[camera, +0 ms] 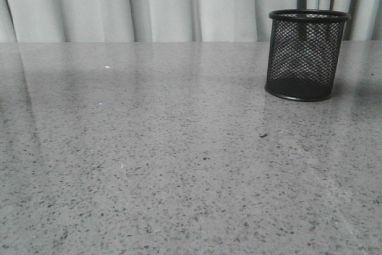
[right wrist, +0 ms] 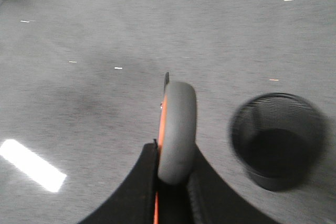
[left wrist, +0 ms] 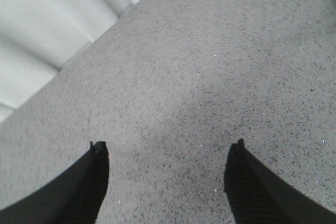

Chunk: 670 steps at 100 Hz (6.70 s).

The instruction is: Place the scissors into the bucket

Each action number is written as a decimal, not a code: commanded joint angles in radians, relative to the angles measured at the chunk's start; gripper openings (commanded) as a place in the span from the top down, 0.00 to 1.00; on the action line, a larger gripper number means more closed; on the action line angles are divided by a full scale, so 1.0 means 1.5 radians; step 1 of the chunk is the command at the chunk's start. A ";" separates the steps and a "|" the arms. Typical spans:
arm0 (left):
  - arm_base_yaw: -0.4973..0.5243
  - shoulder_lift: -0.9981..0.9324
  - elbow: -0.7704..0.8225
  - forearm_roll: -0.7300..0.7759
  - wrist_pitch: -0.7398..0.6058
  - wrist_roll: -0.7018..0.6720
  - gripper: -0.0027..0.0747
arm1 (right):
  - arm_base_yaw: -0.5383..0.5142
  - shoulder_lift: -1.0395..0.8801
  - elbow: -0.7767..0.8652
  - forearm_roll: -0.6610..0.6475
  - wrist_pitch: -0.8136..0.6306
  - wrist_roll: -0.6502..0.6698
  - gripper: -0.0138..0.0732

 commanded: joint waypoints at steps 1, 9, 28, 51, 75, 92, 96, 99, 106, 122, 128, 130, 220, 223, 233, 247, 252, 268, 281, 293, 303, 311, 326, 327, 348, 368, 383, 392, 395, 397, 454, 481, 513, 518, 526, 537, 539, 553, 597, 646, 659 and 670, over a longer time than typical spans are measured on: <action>0.046 -0.033 -0.022 -0.061 -0.020 -0.009 0.43 | -0.003 -0.004 -0.064 -0.085 0.014 0.058 0.90; 0.081 -0.043 -0.022 -0.089 -0.016 -0.009 0.43 | -0.003 0.003 -0.099 -0.148 0.058 0.090 0.90; 0.096 -0.063 -0.022 -0.096 -0.016 -0.009 0.43 | -0.003 0.029 -0.132 -0.220 0.141 0.112 0.90; 0.096 -0.065 -0.022 -0.102 -0.014 -0.009 0.43 | -0.003 0.069 -0.132 -0.234 0.141 0.112 0.90; 0.096 -0.065 -0.022 -0.105 -0.012 -0.009 0.43 | -0.003 0.112 -0.132 -0.236 0.134 0.112 0.90; 0.096 -0.065 -0.022 -0.105 -0.012 -0.009 0.43 | -0.003 0.140 -0.133 -0.236 0.126 0.104 0.90; 0.096 -0.065 -0.022 -0.105 -0.014 -0.009 0.43 | -0.003 0.143 -0.133 -0.236 0.125 0.103 0.89; 0.096 -0.065 -0.022 -0.105 -0.014 -0.009 0.43 | -0.003 0.148 -0.133 -0.236 0.123 0.102 0.89; 0.096 -0.065 -0.022 -0.105 -0.014 -0.009 0.43 | -0.003 0.154 -0.133 -0.232 0.117 0.102 0.83; 0.096 -0.065 -0.022 -0.105 -0.014 -0.009 0.43 | -0.003 0.156 -0.133 -0.230 0.099 0.100 0.57; 0.096 -0.065 -0.022 -0.105 -0.014 -0.009 0.43 | -0.003 0.156 -0.133 -0.230 0.092 0.100 0.53; 0.096 -0.065 -0.022 -0.105 -0.014 -0.009 0.43 | -0.003 0.156 -0.133 -0.232 0.090 0.100 0.52; 0.097 -0.125 0.061 -0.107 -0.164 -0.009 0.99 | -0.003 -0.124 0.027 -0.196 -0.271 0.084 0.92; 0.097 -0.143 0.087 -0.107 -0.195 -0.009 0.99 | -0.003 -0.142 0.072 -0.196 -0.313 0.081 0.92; 0.097 -0.222 0.213 -0.118 -0.328 -0.009 0.99 | -0.003 -0.208 0.194 -0.196 -0.421 0.080 0.92; 0.097 -0.356 0.427 -0.148 -0.526 -0.009 0.99 | -0.003 -0.291 0.355 -0.196 -0.533 0.080 0.92; 0.097 -0.412 0.503 -0.160 -0.582 -0.009 0.99 | -0.003 -0.320 0.406 -0.196 -0.558 0.080 0.92; 0.097 -0.561 0.727 -0.167 -0.714 -0.009 0.99 | -0.003 -0.412 0.550 -0.196 -0.639 0.080 0.92; 0.097 -0.671 0.853 -0.171 -0.778 -0.009 0.99 | -0.003 -0.473 0.627 -0.196 -0.652 0.080 0.92; 0.097 -0.741 0.931 -0.171 -0.827 -0.009 0.99 | -0.003 -0.502 0.666 -0.196 -0.660 0.080 0.92; 0.097 -0.773 0.964 -0.171 -0.845 -0.009 0.99 | -0.003 -0.505 0.674 -0.196 -0.657 0.080 0.92; 0.097 -0.779 0.973 -0.171 -0.842 -0.009 0.99 | -0.003 -0.505 0.674 -0.196 -0.656 0.080 0.92; 0.097 -0.779 0.982 -0.171 -0.837 -0.009 0.99 | -0.003 -0.505 0.674 -0.196 -0.653 0.080 0.92; 0.097 -0.779 0.982 -0.171 -0.837 -0.009 0.99 | -0.003 -0.505 0.674 -0.196 -0.653 0.080 0.92; 0.097 -0.779 0.985 -0.171 -0.836 -0.009 0.99 | -0.003 -0.505 0.674 -0.196 -0.653 0.080 0.92; 0.097 -0.779 0.985 -0.171 -0.836 -0.009 0.99 | -0.003 -0.505 0.674 -0.196 -0.653 0.080 0.92; 0.097 -0.779 0.985 -0.171 -0.836 -0.009 0.99 | -0.003 -0.505 0.674 -0.196 -0.653 0.080 0.92; 0.097 -0.779 0.988 -0.159 -0.836 -0.009 0.99 | -0.003 -0.505 0.674 -0.196 -0.653 0.080 0.92; 0.097 -0.780 0.990 -0.144 -0.831 -0.013 0.99 | -0.003 -0.505 0.674 -0.196 -0.653 0.080 0.92; 0.097 -0.784 0.993 -0.126 -0.826 -0.023 0.99 | -0.003 -0.505 0.674 -0.196 -0.653 0.080 0.92; 0.098 -0.924 1.151 0.105 -0.769 -0.322 0.99 | -0.003 -0.505 0.674 -0.196 -0.653 0.080 0.92; 0.098 -0.924 1.151 0.105 -0.762 -0.322 0.99 | -0.003 -0.505 0.674 -0.196 -0.653 0.080 0.92; 0.098 -0.924 1.151 0.105 -0.762 -0.322 0.99 | -0.003 -0.505 0.674 -0.196 -0.653 0.080 0.92; 0.098 -0.924 1.151 0.105 -0.762 -0.322 0.99 | -0.003 -0.505 0.674 -0.196 -0.653 0.080 0.92; 0.098 -0.924 1.151 0.105 -0.762 -0.322 0.99 | -0.003 -0.505 0.674 -0.196 -0.653 0.080 0.92; 0.098 -0.924 1.151 0.105 -0.762 -0.322 0.99 | -0.003 -0.505 0.674 -0.196 -0.653 0.080 0.92; 0.098 -0.924 1.151 0.105 -0.762 -0.322 0.99 | -0.003 -0.505 0.674 -0.196 -0.653 0.080 0.92; 0.098 -0.924 1.151 0.105 -0.762 -0.322 0.99 | -0.003 -0.505 0.674 -0.196 -0.654 0.080 0.92; 0.098 -0.924 1.151 0.105 -0.762 -0.322 0.99 | -0.029 -0.687 0.832 -0.413 -0.642 0.194 0.92; 0.098 -0.922 1.151 0.105 -0.761 -0.322 0.99 | -0.039 -0.775 0.907 -0.445 -0.598 0.194 0.92; 0.098 -0.922 1.151 0.105 -0.761 -0.322 0.99 | -0.039 -0.775 0.907 -0.445 -0.606 0.194 0.92; 0.098 -0.922 1.151 0.105 -0.761 -0.322 0.99 | -0.039 -0.775 0.907 -0.445 -0.605 0.194 0.92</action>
